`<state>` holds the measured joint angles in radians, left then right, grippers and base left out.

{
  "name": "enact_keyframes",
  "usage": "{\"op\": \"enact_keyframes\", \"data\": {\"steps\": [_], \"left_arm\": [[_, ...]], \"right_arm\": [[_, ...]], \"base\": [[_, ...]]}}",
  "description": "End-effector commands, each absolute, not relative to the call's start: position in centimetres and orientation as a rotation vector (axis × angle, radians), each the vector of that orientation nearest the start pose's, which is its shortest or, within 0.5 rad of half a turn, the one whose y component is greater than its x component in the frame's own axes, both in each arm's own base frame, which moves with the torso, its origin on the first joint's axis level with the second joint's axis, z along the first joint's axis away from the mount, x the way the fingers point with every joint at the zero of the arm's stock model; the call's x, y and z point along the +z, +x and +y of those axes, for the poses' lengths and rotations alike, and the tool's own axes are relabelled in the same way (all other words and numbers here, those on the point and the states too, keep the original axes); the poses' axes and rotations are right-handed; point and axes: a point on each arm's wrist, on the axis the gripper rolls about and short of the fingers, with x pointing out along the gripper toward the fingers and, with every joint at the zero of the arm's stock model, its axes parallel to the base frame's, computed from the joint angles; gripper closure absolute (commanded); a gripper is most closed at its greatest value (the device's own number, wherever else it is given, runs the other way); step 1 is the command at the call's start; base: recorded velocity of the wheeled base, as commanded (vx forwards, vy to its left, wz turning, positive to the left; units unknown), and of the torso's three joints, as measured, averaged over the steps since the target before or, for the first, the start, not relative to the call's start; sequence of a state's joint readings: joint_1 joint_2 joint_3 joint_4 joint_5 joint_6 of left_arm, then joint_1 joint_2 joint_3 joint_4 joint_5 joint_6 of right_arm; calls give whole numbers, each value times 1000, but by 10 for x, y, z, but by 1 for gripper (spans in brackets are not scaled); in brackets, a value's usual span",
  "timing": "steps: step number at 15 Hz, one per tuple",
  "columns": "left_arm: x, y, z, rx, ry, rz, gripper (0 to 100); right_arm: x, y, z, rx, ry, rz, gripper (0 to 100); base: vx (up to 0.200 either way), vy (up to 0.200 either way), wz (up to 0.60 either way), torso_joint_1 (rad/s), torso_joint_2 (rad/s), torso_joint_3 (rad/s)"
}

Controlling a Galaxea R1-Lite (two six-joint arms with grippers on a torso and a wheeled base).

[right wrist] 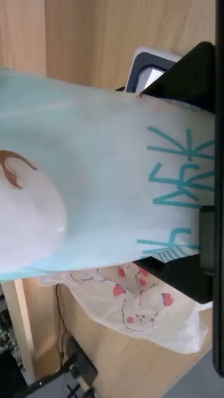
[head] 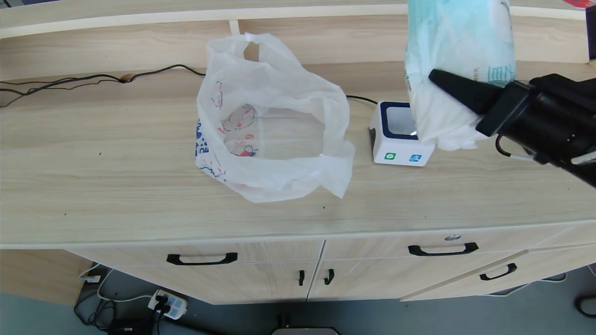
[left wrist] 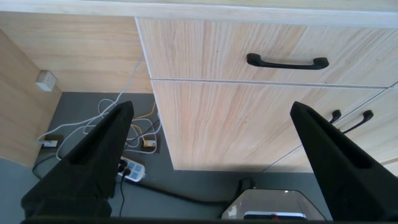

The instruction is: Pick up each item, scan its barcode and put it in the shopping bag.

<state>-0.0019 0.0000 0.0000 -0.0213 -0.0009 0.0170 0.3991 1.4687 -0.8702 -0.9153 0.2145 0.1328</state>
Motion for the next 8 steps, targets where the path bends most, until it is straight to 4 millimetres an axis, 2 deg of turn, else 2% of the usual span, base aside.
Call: {"op": "enact_keyframes", "data": {"steps": [1,2,4,6,8], "left_arm": [[78,-23,0,-1,17,-20,0],[78,-23,0,-1,17,-20,0],[78,-23,0,-1,17,-20,0],[78,-23,0,-1,17,-20,0],[78,-23,0,-1,17,-20,0]], "right_arm": [[291,255,123,592,153,-237,100],[291,255,125,577,136,-232,100],[276,257,143,564,102,-171,100],[271,263,143,534,81,-163,100],[272,272,136,493,-10,-193,100]], "base": [[0,0,0,0,0,0],[0,0,0,0,0,0],[0,0,0,0,0,0],[0,0,0,0,0,0],[0,0,0,0,0,0]]}}
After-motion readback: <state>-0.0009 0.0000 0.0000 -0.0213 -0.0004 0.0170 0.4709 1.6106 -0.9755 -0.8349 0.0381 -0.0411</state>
